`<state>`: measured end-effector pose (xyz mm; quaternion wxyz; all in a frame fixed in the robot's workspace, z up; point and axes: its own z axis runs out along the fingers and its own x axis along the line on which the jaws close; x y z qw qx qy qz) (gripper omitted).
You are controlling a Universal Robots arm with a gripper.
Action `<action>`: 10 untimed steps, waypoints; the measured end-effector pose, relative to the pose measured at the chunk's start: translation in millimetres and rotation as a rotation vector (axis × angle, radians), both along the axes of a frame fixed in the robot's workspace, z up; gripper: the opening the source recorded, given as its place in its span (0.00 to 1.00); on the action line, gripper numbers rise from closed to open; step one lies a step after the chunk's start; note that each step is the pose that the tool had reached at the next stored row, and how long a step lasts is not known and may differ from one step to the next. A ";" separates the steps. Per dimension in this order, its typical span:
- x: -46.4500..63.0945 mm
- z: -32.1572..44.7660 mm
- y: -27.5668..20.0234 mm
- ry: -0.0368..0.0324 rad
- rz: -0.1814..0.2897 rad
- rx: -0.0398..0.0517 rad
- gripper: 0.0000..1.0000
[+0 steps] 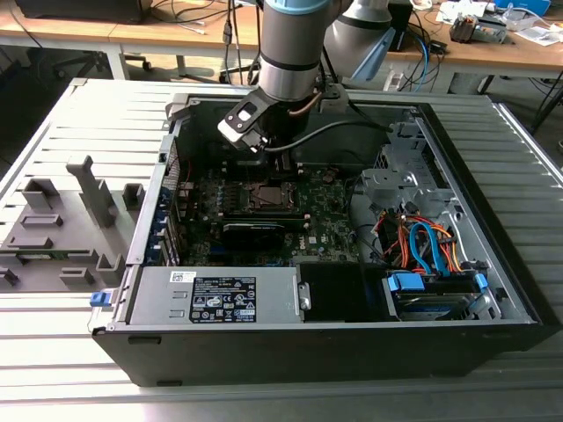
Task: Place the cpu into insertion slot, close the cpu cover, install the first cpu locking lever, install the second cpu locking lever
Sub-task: 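Install the first cpu locking lever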
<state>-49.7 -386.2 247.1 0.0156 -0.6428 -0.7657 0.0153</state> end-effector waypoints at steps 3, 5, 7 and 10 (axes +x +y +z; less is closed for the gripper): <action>0.0 0.0 0.0 0.0000 0.049 0.0004 0.11; 0.0 0.0 0.0 -0.0001 0.074 0.0007 0.11; 0.0 0.0 0.0 -0.0001 0.086 0.0008 0.11; 0.0 0.0 0.0 0.0000 0.104 0.0008 0.11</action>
